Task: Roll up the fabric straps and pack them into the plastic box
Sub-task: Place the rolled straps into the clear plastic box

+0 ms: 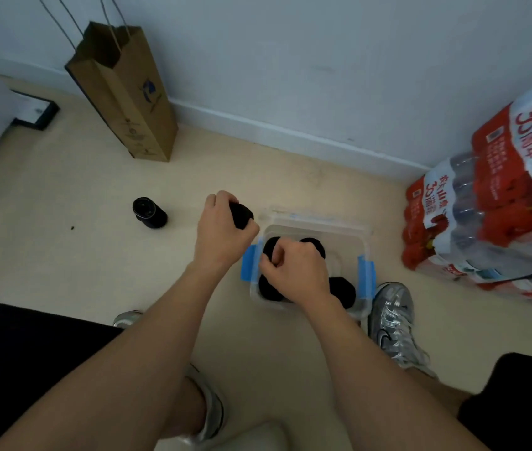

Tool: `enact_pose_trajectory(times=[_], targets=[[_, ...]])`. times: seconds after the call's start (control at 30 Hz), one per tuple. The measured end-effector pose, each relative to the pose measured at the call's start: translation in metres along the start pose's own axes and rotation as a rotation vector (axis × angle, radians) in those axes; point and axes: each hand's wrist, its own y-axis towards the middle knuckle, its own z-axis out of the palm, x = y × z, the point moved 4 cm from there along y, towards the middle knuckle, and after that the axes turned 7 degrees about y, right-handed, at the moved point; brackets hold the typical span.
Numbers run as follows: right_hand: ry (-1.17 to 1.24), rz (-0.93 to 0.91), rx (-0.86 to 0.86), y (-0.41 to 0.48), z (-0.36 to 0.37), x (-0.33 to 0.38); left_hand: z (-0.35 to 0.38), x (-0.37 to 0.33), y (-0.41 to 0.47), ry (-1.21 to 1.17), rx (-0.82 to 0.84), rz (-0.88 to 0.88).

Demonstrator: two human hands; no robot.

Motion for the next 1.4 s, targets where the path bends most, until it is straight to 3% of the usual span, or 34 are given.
enact_pose_trajectory(times=[0.17, 0.33, 0.53, 0.63, 0.73, 0.83, 1.07, 1.27, 1.4], targets=[[0.168, -0.077, -0.164, -0.018, -0.031, 0.0, -0.013, -0.042, -0.028, -0.163, 0.138, 0.099], [0.126, -0.127, -0.119, -0.035, -0.048, -0.012, -0.009, -0.066, -0.055, -0.173, 0.364, 0.193], [0.099, -0.043, -0.109, -0.049, -0.058, -0.045, 0.007, -0.085, -0.071, -0.155, 0.485, 0.194], [0.127, 0.019, -0.15, -0.049, -0.07, -0.065, 0.02, -0.084, -0.081, 0.069, 0.494, 0.282], [0.178, 0.047, -0.249, -0.047, -0.083, -0.082, 0.043, -0.079, -0.096, 0.345, 0.7, 0.376], [0.2, 0.089, -0.284, -0.045, -0.089, -0.097, 0.063, -0.075, -0.107, 0.417, 0.878, 0.377], [0.079, 0.08, -0.172, -0.037, -0.078, -0.1, 0.078, -0.073, -0.102, 0.606, 0.903, 0.424], [-0.277, 0.152, 0.122, -0.016, -0.056, -0.087, 0.072, -0.07, -0.096, 0.579, 0.935, 0.443], [-0.299, 0.222, 0.333, 0.003, -0.048, -0.08, 0.069, -0.068, -0.091, 0.562, 0.916, 0.448]])
